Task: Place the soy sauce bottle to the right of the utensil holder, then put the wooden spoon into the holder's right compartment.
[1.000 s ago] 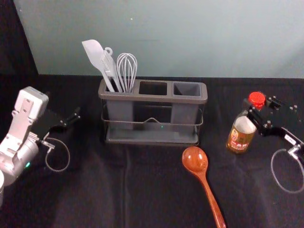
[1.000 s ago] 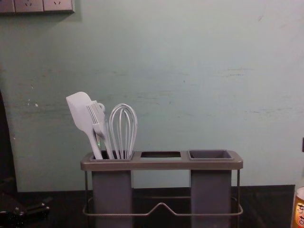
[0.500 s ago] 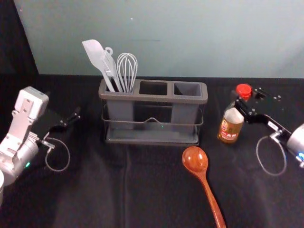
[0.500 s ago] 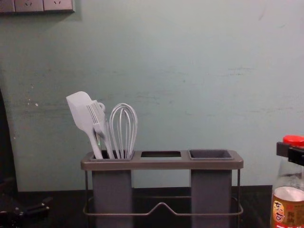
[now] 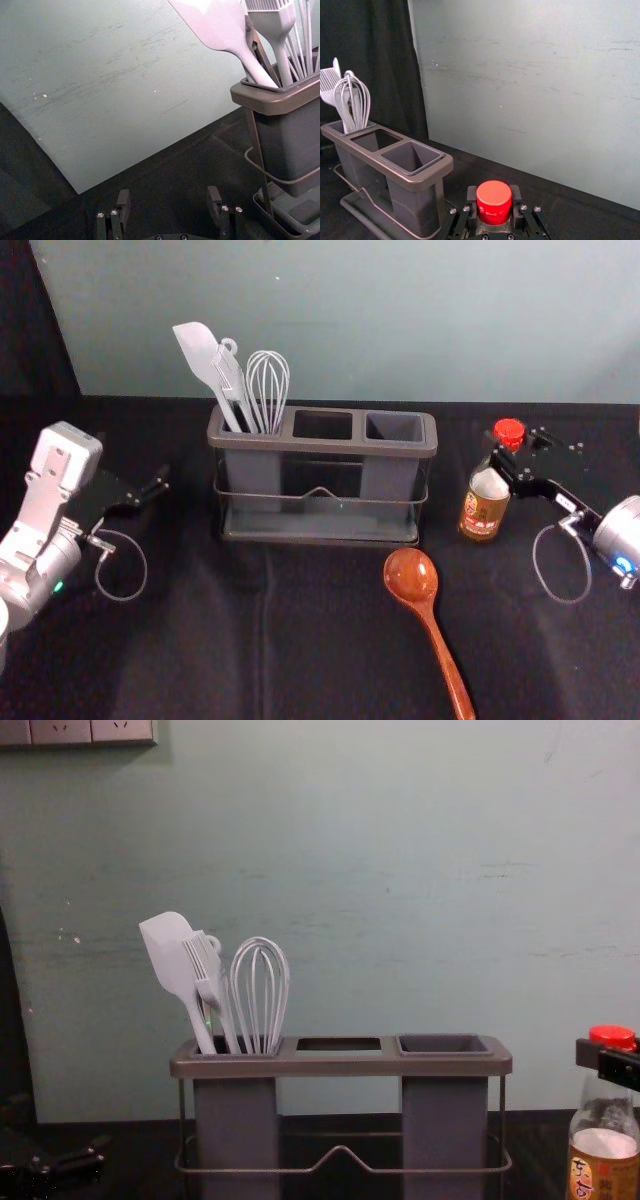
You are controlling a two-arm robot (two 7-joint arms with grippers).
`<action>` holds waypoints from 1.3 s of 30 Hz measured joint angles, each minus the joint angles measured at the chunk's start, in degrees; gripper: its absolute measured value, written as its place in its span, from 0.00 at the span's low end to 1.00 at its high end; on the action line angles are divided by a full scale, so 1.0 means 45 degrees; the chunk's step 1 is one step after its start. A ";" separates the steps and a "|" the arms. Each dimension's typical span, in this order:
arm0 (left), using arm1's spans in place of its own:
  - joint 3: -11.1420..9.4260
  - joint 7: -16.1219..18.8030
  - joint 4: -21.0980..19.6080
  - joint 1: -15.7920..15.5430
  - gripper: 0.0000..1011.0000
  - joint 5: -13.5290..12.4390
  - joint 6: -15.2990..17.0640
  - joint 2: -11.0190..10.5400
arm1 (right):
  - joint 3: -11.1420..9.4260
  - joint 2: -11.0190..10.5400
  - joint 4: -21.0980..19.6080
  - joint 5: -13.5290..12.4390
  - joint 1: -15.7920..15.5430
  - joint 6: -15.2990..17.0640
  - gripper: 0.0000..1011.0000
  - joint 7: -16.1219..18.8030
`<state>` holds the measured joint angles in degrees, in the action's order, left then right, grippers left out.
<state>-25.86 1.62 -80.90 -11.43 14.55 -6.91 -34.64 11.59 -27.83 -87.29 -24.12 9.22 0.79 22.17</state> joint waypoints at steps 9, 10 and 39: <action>-0.0001 0.0000 0.0000 0.0000 0.99 -0.0001 0.0000 0.0000 | 0.0134 0.0182 0.0256 0.0065 0.0096 -0.0241 0.38 0.0157; -0.0001 0.0000 0.0000 0.0000 0.99 0.0000 0.0000 0.0000 | 0.0134 0.0182 0.0256 0.0065 0.0096 -0.0241 0.38 0.0157; 0.0000 0.0000 0.0000 0.0000 0.99 -0.0001 0.0001 0.0000 | 0.0178 0.0201 0.0304 0.0114 0.0083 -0.0211 0.84 0.0177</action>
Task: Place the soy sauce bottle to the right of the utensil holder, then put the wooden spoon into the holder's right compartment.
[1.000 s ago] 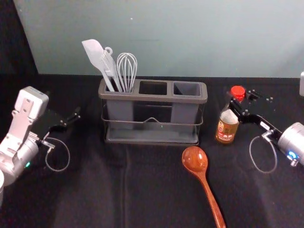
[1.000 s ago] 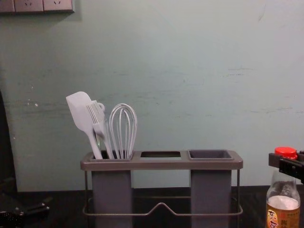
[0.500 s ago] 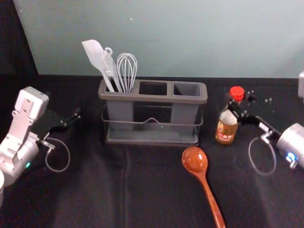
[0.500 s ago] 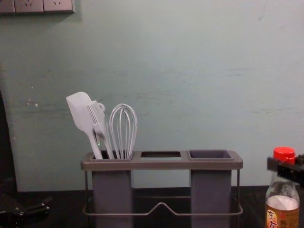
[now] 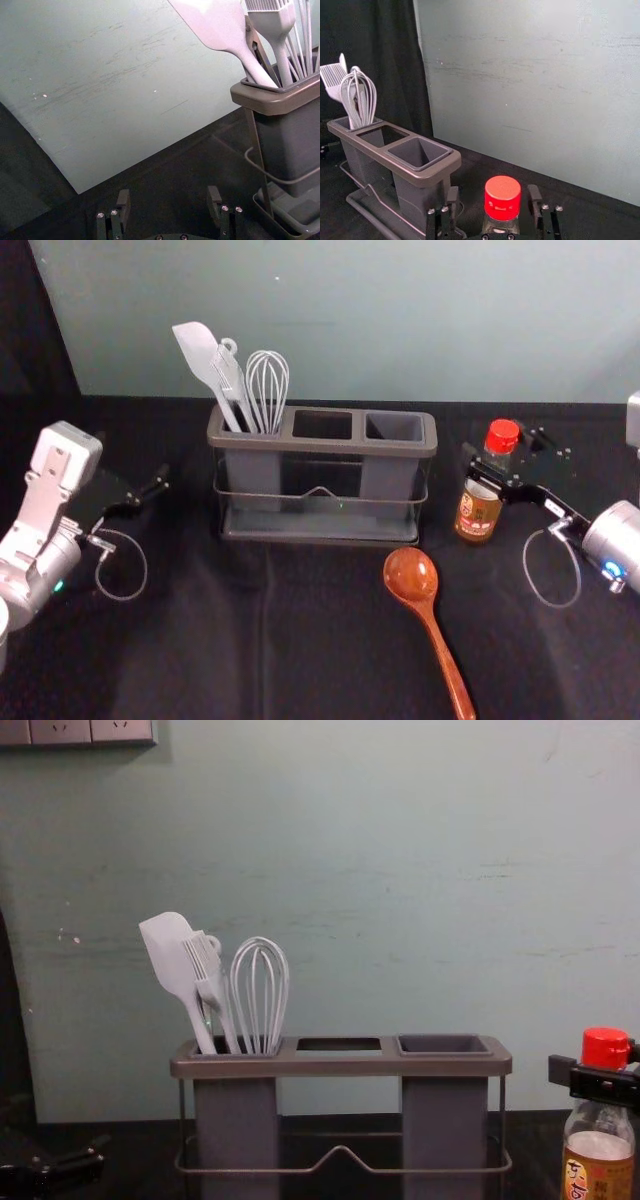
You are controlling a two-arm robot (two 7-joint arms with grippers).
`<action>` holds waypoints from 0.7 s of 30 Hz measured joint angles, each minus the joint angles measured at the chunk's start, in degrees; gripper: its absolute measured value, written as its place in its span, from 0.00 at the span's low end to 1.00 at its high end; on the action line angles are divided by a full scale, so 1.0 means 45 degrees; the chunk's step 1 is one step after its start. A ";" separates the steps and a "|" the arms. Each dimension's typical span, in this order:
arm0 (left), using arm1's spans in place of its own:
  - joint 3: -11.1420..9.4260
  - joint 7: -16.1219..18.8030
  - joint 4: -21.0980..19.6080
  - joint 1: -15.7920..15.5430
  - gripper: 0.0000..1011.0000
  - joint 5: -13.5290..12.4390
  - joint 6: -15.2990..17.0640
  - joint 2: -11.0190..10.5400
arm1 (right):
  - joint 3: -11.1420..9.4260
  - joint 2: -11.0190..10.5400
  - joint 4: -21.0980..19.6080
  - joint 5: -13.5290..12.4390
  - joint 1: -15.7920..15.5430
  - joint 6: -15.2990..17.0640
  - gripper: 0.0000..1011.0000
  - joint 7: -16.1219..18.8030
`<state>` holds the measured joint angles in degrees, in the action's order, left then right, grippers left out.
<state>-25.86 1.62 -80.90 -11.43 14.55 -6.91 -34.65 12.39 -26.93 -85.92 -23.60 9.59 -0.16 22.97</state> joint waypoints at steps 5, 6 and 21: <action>0.0000 0.0000 0.0000 0.0000 0.99 0.0000 -0.0001 0.0000 | -0.0006 -0.0004 -0.0006 -0.0004 0.0001 -0.0002 0.97 0.0000; 0.0000 0.0000 0.0000 0.0000 0.99 0.0000 0.0000 0.0000 | -0.0007 -0.0005 -0.0008 -0.0004 0.0001 -0.0003 0.99 0.0000; 0.0000 0.0000 0.0000 0.0000 0.99 0.0000 0.0000 0.0000 | -0.0449 -0.0218 -0.1230 0.0324 -0.0476 -0.0127 0.99 -0.0454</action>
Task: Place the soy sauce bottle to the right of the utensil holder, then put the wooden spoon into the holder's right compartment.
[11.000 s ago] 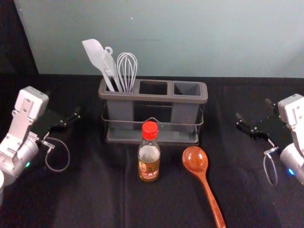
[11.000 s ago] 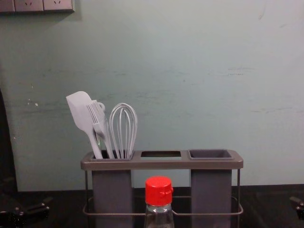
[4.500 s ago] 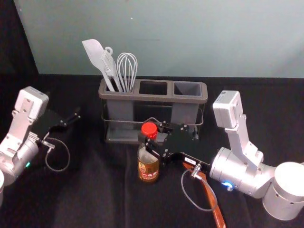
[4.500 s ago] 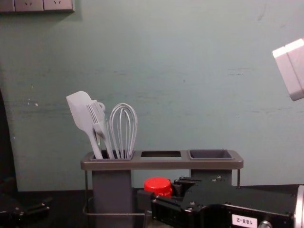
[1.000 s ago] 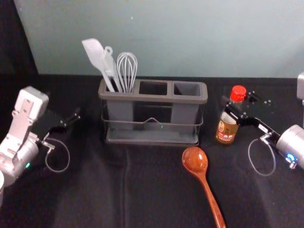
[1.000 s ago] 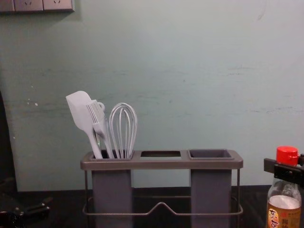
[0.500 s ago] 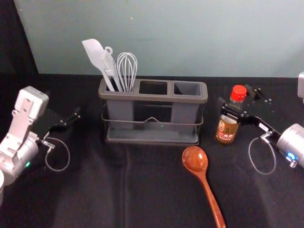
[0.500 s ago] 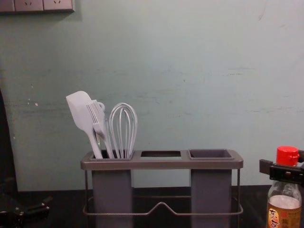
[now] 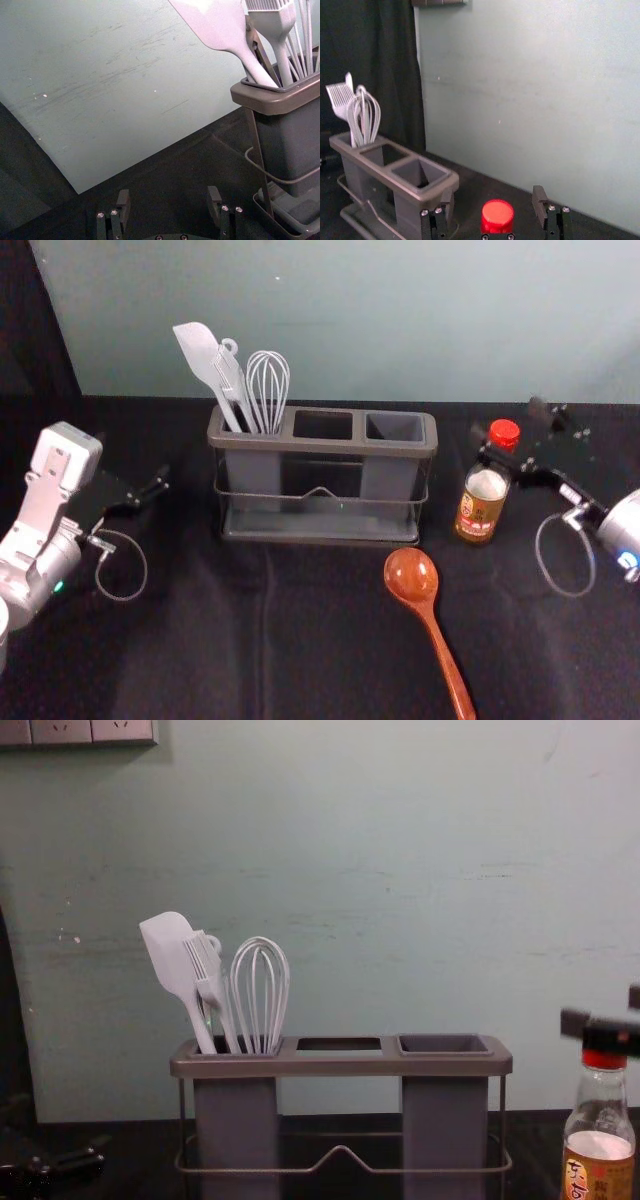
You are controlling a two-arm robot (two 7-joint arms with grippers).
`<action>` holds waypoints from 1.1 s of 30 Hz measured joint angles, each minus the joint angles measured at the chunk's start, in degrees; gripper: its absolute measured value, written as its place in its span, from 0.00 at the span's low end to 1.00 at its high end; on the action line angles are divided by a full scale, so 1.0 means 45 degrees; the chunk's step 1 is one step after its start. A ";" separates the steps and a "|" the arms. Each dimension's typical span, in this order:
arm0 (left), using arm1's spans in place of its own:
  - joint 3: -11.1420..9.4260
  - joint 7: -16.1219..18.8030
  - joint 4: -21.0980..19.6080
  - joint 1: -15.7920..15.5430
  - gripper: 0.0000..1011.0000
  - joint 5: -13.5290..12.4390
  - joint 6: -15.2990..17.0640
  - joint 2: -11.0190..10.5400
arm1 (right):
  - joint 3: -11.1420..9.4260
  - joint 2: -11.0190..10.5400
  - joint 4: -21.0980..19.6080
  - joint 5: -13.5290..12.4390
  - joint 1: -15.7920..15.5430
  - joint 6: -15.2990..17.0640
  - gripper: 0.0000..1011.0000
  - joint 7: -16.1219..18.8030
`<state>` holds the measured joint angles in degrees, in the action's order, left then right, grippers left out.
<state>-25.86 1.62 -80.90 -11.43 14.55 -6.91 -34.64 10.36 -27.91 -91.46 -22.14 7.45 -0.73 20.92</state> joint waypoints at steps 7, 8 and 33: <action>0.0001 0.0000 0.0000 0.0000 0.99 0.0000 0.0000 0.0000 | -0.0374 -0.0420 -0.1826 0.0417 -0.0712 0.0109 0.99 -0.0206; 0.0000 0.0000 0.0000 0.0000 0.99 -0.0001 0.0000 0.0000 | -0.0391 -0.0480 -0.2005 0.0434 -0.0770 0.0150 0.99 -0.0183; 0.0001 0.0000 0.0000 0.0000 0.99 0.0000 0.0000 0.0000 | 0.1642 -0.0511 -0.6222 0.1141 -0.1552 0.7500 0.99 -0.1816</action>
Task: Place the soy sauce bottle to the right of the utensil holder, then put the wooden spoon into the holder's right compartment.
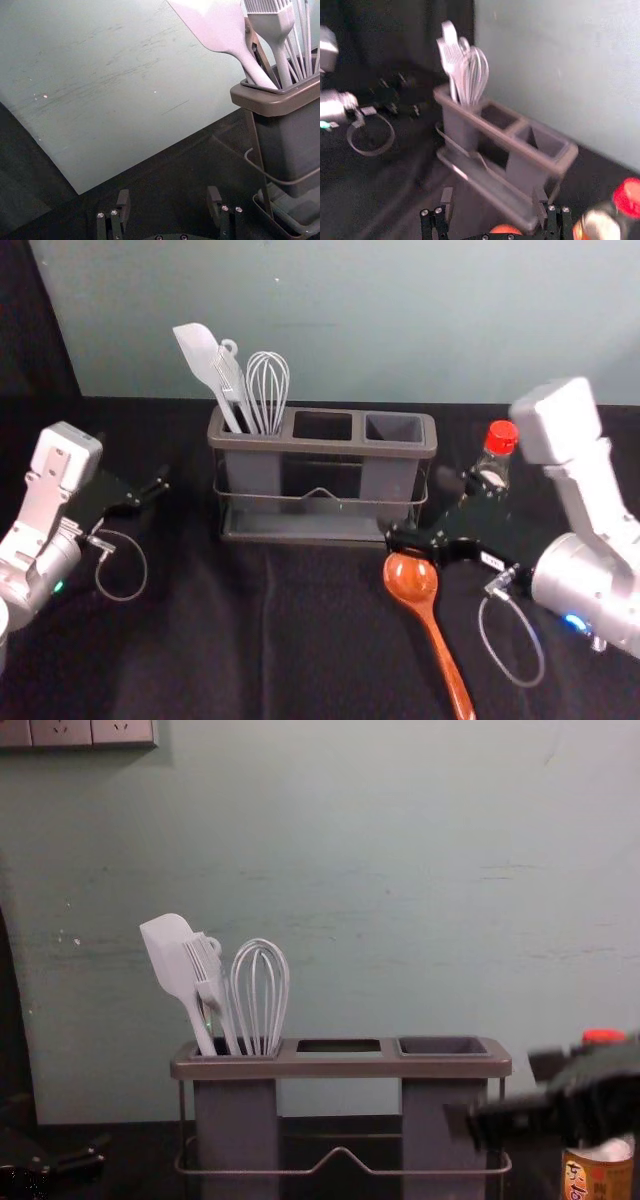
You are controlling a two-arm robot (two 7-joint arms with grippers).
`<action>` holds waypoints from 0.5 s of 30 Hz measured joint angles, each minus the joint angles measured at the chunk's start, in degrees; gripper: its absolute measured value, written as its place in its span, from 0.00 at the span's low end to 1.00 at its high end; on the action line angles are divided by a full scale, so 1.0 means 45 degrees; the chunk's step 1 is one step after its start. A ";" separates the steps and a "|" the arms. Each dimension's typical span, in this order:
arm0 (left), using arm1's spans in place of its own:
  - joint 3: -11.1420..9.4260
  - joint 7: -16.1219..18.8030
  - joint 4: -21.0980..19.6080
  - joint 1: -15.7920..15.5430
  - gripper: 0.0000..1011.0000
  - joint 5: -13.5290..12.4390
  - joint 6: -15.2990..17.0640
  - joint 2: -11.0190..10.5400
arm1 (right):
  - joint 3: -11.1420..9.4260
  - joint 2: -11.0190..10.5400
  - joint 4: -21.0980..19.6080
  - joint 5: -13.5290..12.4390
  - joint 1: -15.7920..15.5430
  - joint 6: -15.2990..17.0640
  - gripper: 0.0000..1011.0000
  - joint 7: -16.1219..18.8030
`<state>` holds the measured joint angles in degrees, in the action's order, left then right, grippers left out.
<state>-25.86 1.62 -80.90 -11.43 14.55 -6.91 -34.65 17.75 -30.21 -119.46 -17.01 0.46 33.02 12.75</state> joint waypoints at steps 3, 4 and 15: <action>0.0000 0.0000 0.0000 0.0000 0.99 0.0000 0.0000 0.0000 | 0.0192 0.0269 -0.0071 0.0190 0.0155 0.1255 0.99 -0.0422; 0.0000 0.0000 0.0000 0.0000 0.99 0.0000 0.0000 0.0000 | 0.0299 0.0428 -0.0069 0.0280 0.0258 0.1946 0.99 -0.0615; 0.0000 0.0000 0.0000 0.0000 0.99 0.0000 0.0000 0.0000 | 0.0492 0.1727 0.1100 0.0464 0.0690 0.4636 0.99 -0.1288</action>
<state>-25.86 1.62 -80.90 -11.43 14.55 -6.91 -34.65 19.97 -22.43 -114.51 -14.92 3.57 53.88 6.96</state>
